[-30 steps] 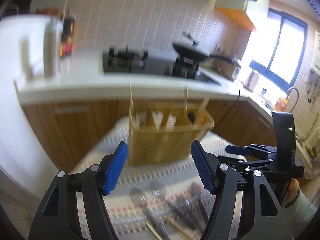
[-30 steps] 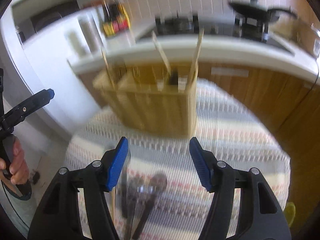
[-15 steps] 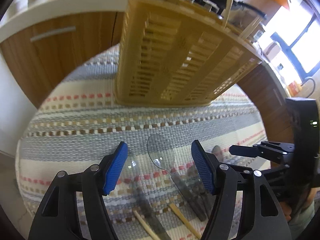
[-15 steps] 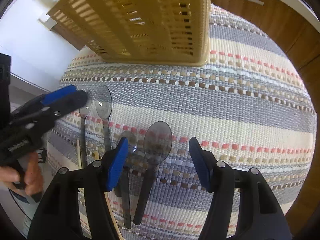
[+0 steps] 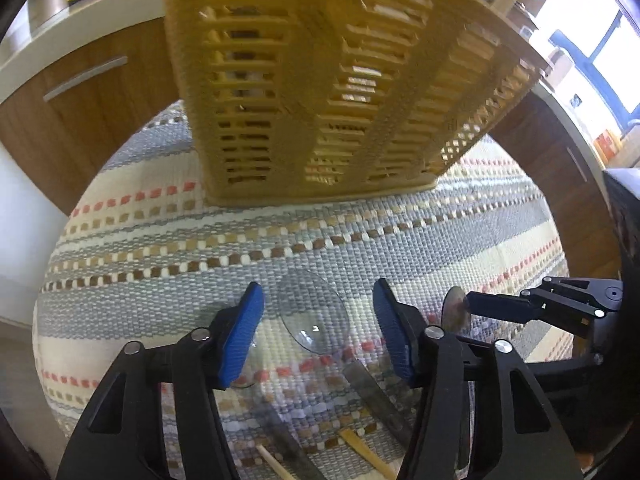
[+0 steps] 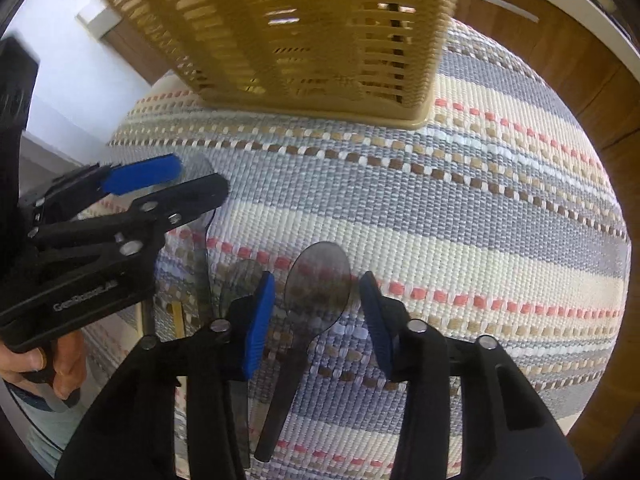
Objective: Organize utensils
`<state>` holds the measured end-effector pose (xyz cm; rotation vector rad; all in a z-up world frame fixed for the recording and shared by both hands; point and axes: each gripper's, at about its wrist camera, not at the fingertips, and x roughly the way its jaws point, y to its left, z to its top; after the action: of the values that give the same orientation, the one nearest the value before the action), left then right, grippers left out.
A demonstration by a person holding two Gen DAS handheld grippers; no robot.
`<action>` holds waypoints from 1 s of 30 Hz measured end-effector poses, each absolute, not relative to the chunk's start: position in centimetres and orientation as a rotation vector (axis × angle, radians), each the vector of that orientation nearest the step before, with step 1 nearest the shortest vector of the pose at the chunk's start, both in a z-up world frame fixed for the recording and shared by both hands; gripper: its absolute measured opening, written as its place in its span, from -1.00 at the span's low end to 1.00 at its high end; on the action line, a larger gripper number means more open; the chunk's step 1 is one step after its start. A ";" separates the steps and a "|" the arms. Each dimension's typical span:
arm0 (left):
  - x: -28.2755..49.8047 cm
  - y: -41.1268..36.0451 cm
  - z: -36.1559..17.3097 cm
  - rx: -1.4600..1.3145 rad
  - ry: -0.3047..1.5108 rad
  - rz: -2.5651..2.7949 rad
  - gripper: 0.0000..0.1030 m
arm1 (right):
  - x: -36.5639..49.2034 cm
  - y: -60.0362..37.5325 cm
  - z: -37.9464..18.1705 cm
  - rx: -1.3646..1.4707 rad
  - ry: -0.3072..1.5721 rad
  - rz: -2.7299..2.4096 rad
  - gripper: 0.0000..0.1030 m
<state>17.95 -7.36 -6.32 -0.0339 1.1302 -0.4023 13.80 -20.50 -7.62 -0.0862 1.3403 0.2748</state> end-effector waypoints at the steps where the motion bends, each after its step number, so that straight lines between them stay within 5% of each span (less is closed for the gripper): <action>1: 17.9 -7.7 -6.6 -0.025 1.137 -0.399 -0.03 | 13.6 -20.1 -7.8 -0.111 1.332 0.270 -0.31; 10: 17.1 -10.2 -6.9 0.083 1.118 -0.370 -0.05 | 11.7 -19.9 -8.3 -0.172 1.319 0.294 -0.40; 14: 17.2 -10.6 -7.0 0.087 1.119 -0.369 -0.33 | 10.9 -20.5 -7.7 -0.168 1.285 0.303 -0.40; 24: 16.7 -11.3 -7.0 0.079 1.108 -0.377 -0.39 | 9.8 -23.3 -4.6 -0.172 1.193 0.331 -0.40; 26: 16.5 -11.2 -7.0 0.083 1.120 -0.384 -0.83 | 9.6 -24.0 -4.2 -0.170 1.181 0.330 -0.40; 30: 16.2 -10.8 -6.8 0.079 1.136 -0.419 -0.54 | 9.9 -25.0 -3.1 -0.153 1.180 0.328 -0.40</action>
<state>16.21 -10.77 -6.83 0.0792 1.1357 -0.4195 9.91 -24.98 -3.07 -0.1529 1.1803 0.3284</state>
